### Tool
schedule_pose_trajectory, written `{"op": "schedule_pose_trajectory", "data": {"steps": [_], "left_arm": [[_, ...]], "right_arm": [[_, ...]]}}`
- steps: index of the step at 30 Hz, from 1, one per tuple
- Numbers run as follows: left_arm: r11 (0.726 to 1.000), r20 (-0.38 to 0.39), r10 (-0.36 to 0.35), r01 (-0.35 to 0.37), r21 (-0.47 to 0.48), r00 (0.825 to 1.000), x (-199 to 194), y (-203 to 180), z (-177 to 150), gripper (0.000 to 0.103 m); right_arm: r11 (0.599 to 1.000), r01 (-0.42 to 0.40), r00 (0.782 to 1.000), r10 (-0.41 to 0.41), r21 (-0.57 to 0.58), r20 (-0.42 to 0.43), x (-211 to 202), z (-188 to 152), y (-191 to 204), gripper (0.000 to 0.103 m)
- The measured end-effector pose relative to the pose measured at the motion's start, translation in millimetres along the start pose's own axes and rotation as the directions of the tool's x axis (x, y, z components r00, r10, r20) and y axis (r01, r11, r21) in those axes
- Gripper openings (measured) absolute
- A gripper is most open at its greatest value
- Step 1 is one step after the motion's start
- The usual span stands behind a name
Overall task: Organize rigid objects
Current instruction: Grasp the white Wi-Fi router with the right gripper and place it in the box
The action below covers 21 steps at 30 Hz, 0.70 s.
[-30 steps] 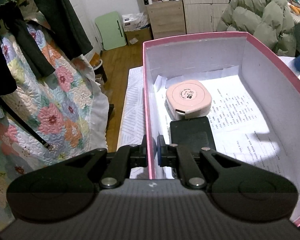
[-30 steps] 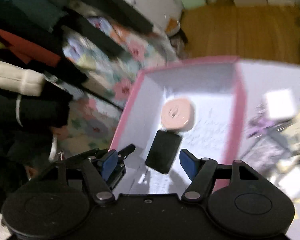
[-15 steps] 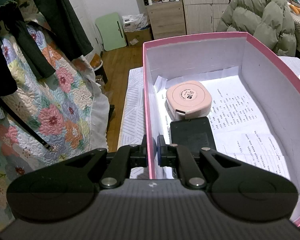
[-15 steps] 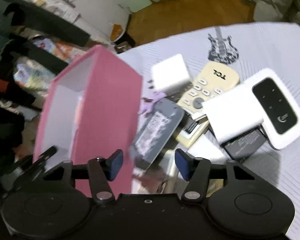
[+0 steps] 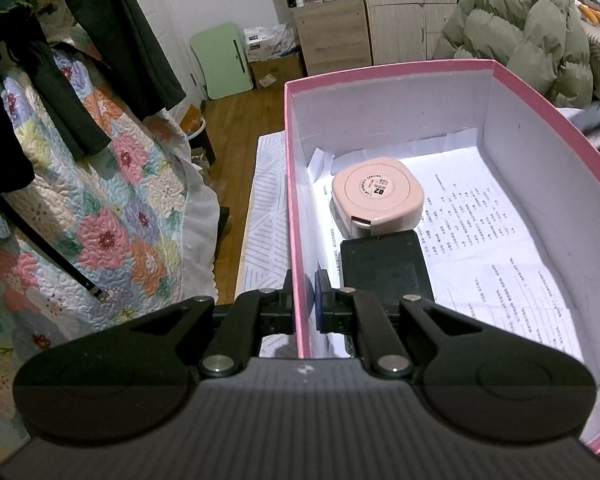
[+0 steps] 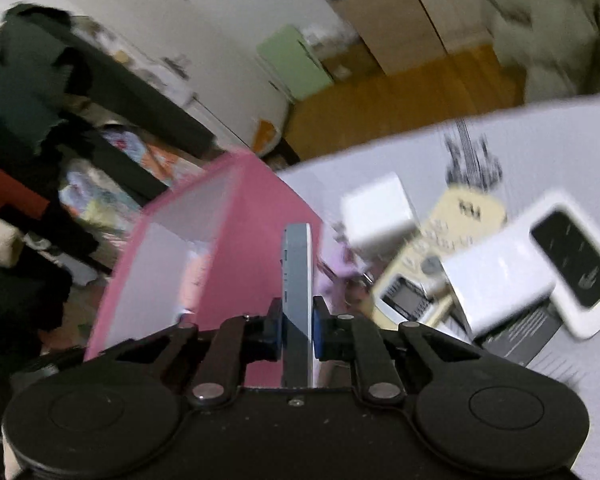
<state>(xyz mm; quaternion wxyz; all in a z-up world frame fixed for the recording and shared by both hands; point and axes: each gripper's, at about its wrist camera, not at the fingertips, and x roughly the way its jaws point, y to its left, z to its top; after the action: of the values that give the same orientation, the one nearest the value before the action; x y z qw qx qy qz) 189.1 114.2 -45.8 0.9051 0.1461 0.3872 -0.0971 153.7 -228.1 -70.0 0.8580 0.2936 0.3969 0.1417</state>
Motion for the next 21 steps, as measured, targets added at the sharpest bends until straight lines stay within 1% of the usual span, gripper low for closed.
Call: {"op": "schedule_pose_trajectory", "data": {"steps": [4,6,8,9,10,12,13,14,15,17,18,19,20,21], "left_arm": [[1.000,0.000,-0.002,0.002,-0.004,1.000,-0.1,0.1,0.0,0.007],[1.000,0.000,-0.003,0.003,-0.004,1.000,0.0,2.2,-0.4,0.007],[1.000,0.000,-0.002,0.002,-0.004,1.000,-0.1,2.7,-0.6,0.007],[1.000,0.000,-0.002,0.002,-0.004,1.000,0.0,2.4,-0.4,0.007],[1.000,0.000,-0.003,0.003,-0.005,1.000,0.0,2.4,-0.4,0.007],[1.000,0.000,-0.004,0.004,-0.008,1.000,-0.1,3.4,-0.9,0.007],[1.000,0.000,-0.005,0.005,-0.010,1.000,-0.3,4.2,-1.6,0.007],[1.000,0.000,-0.006,0.006,-0.012,1.000,-0.3,4.6,-2.0,0.007],[1.000,0.000,-0.006,0.006,-0.012,1.000,-0.5,4.8,-2.0,0.007],[1.000,-0.005,-0.006,0.006,-0.013,1.000,-0.2,5.3,-1.9,0.007],[1.000,-0.009,-0.005,0.005,-0.013,1.000,0.6,4.5,-0.7,0.007],[1.000,-0.010,-0.003,0.002,-0.011,1.000,0.5,4.2,-0.7,0.007],[1.000,-0.010,-0.002,0.002,-0.012,1.000,0.8,3.8,-0.2,0.007],[1.000,-0.010,-0.002,0.002,-0.016,1.000,0.7,4.2,-0.4,0.007]], "right_arm": [[0.990,0.016,0.995,-0.002,-0.143,0.104,-42.2,9.3,33.8,0.017],[0.975,0.010,0.991,0.020,-0.222,0.133,-56.8,13.8,49.1,0.017],[0.953,-0.022,0.989,0.065,-0.302,0.132,-63.2,17.7,70.9,0.017],[0.944,-0.060,0.990,0.099,-0.325,0.104,-64.0,19.4,79.7,0.017],[0.941,-0.141,0.986,0.162,-0.308,0.044,-61.2,22.7,86.5,0.017],[0.926,-0.277,0.961,0.269,-0.258,-0.066,-49.0,23.7,97.8,0.017],[0.916,-0.316,0.948,0.296,-0.249,-0.115,-39.3,21.1,105.1,0.017],[0.913,-0.319,0.946,0.290,-0.255,-0.146,-28.0,18.0,112.6,0.017],[0.912,-0.300,0.951,0.264,-0.278,-0.162,-17.1,14.4,118.8,0.017],[0.908,-0.213,0.972,0.160,-0.361,-0.172,9.2,9.5,130.1,0.017],[0.898,-0.163,0.980,0.100,-0.408,-0.172,21.7,8.2,135.0,0.017],[0.874,-0.094,0.986,0.018,-0.476,-0.163,37.6,5.6,140.7,0.017],[0.838,-0.037,0.987,-0.053,-0.544,-0.148,49.8,2.7,146.2,0.017],[0.787,0.017,0.984,-0.124,-0.617,-0.131,60.6,-0.3,152.7,0.017]]}}
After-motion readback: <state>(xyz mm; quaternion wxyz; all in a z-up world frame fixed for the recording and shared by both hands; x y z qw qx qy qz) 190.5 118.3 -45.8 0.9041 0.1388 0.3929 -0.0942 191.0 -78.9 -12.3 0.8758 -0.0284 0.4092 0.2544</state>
